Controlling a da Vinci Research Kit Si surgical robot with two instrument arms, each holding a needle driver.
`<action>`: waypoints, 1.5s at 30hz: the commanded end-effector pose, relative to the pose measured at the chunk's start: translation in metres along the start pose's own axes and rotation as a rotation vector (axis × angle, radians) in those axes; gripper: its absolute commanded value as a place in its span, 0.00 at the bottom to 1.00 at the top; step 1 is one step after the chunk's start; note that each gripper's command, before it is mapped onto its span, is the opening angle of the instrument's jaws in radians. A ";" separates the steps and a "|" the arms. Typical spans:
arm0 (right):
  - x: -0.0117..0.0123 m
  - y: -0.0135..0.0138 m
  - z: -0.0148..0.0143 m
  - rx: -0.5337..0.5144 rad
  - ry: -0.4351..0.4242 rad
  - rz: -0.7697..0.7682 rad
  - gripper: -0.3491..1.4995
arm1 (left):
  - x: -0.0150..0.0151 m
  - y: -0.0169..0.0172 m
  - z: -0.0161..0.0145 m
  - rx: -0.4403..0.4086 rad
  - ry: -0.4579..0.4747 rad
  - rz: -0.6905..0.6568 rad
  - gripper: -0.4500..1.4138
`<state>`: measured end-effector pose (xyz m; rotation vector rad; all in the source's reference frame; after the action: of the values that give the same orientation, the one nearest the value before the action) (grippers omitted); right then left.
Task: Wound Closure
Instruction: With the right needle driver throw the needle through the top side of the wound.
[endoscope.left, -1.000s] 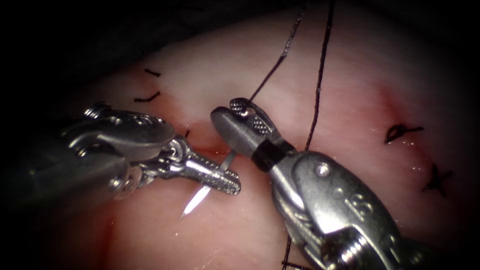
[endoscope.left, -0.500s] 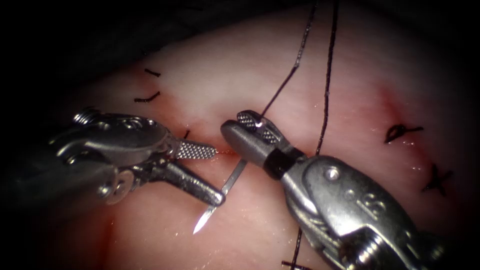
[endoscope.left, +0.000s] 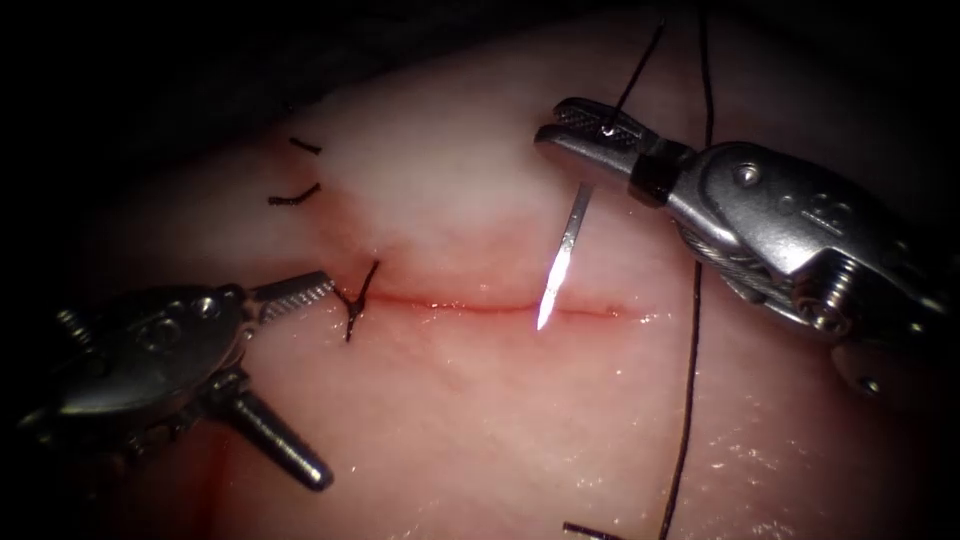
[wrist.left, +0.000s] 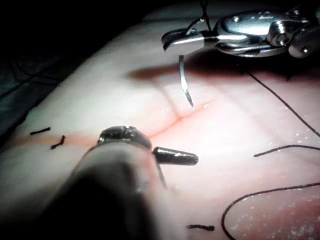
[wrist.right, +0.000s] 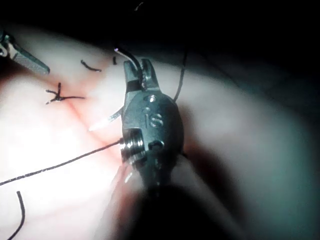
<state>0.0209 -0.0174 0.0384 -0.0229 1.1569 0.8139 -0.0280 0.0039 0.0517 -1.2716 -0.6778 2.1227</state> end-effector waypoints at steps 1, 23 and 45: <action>0.0006 0.0001 0.0020 0.011 0.014 -0.018 0.00 | 0.0002 -0.0006 0.0009 0.014 0.002 0.083 0.42; 0.0011 -0.0023 0.0072 0.047 0.078 -0.263 0.00 | -0.0018 -0.0010 0.0058 0.193 -0.009 0.130 0.00; 0.0012 -0.0027 0.0101 0.029 0.106 -0.421 0.00 | -0.0035 -0.0019 0.0060 0.213 -0.018 0.104 0.00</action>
<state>0.0296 -0.0154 0.0406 -0.2761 1.2052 0.4270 -0.0310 0.0011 0.0573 -1.1916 -0.3923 2.2246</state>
